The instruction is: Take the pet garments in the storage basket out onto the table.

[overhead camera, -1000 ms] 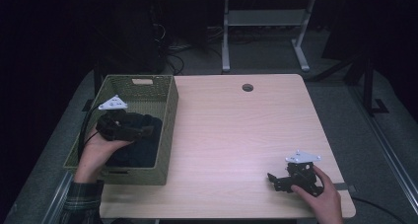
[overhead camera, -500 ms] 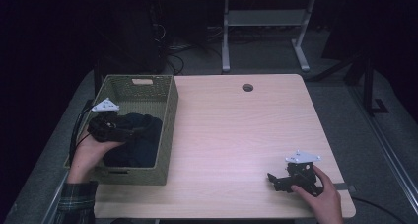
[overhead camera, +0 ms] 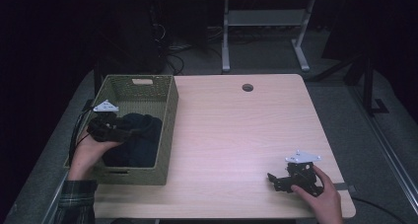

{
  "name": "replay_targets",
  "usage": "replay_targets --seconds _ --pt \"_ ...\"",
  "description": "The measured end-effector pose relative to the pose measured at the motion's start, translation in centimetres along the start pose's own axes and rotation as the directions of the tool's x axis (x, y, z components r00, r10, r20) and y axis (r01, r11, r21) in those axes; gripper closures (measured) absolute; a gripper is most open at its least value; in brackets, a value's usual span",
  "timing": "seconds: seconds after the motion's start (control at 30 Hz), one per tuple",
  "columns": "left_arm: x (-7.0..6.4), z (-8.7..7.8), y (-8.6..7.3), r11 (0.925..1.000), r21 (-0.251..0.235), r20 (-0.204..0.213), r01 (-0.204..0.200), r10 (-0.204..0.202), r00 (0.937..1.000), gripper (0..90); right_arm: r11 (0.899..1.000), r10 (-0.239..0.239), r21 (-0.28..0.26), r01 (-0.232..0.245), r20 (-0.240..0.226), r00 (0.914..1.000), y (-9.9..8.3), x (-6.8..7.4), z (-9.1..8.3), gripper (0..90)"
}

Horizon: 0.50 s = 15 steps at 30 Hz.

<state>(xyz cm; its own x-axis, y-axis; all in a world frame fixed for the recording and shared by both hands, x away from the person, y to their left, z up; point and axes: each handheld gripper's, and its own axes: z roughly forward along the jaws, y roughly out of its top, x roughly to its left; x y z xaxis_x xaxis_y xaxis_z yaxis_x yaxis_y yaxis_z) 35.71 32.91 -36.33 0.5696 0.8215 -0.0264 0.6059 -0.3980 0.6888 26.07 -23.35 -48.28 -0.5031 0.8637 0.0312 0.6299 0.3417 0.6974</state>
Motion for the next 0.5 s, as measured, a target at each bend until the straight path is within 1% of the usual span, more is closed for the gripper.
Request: replay_targets --seconds 0.07,0.1,0.13,0.2,0.23,0.3,0.33,0.37,0.4,0.47,0.5 --pt "0.2 0.3 -0.2 0.9999 0.010 -0.006 0.004 -0.004 1.0000 14.8 1.000 0.000 0.000 0.000 0.000 1.0000 0.0 0.0 0.0 0.4" --pt "0.4 0.6 -0.4 0.9996 0.030 -0.012 0.004 -0.004 0.9999 14.8 1.000 -0.001 0.000 0.001 0.000 1.0000 0.0 0.0 0.0 0.4" --pt "0.4 0.6 -0.4 0.9996 0.030 -0.012 0.004 -0.004 0.9999 14.8 1.000 -0.001 0.000 0.001 0.000 1.0000 0.0 0.0 0.0 0.4" --pt "0.6 1.0 -0.7 0.9987 0.052 -0.017 0.001 -0.001 0.9999 15.1 1.000 0.000 0.000 0.000 0.000 1.0000 0.0 0.0 0.0 0.4" --pt "0.6 1.0 -0.7 0.9987 0.052 -0.017 0.001 -0.001 0.9999 15.1 1.000 0.000 0.000 0.000 0.000 1.0000 0.0 0.0 0.0 0.4" --pt "0.8 1.3 -0.8 0.9978 0.066 -0.019 0.000 0.001 0.9998 15.2 1.000 -0.001 0.000 0.001 0.000 1.0000 0.0 0.0 0.0 0.4" --pt "0.8 1.6 -1.0 0.9970 0.077 -0.012 -0.001 0.002 0.9999 19.5 1.000 0.000 0.000 0.000 0.000 1.0000 0.0 0.0 0.0 0.4" --pt "0.8 1.6 -1.0 0.9970 0.077 -0.012 -0.001 0.002 0.9999 20.2 1.000 0.000 0.000 0.000 0.000 1.0000 0.0 0.0 0.0 0.4" --pt "0.9 2.0 -1.2 0.9955 0.094 -0.008 -0.003 0.004 1.0000 20.3 1.000 -0.001 0.000 0.001 0.000 1.0000 0.0 0.0 0.0 0.4" --pt "0.9 2.3 -1.3 0.9929 0.119 -0.012 -0.007 0.008 0.9999 20.3 1.000 0.000 0.000 0.000 0.000 1.0000 0.0 0.0 0.0 0.5" --pt "0.9 2.3 -1.3 0.9929 0.119 -0.012 -0.007 0.008 0.9999 20.3 1.000 -0.001 0.000 0.001 0.000 1.0000 0.0 0.0 0.0 0.4"
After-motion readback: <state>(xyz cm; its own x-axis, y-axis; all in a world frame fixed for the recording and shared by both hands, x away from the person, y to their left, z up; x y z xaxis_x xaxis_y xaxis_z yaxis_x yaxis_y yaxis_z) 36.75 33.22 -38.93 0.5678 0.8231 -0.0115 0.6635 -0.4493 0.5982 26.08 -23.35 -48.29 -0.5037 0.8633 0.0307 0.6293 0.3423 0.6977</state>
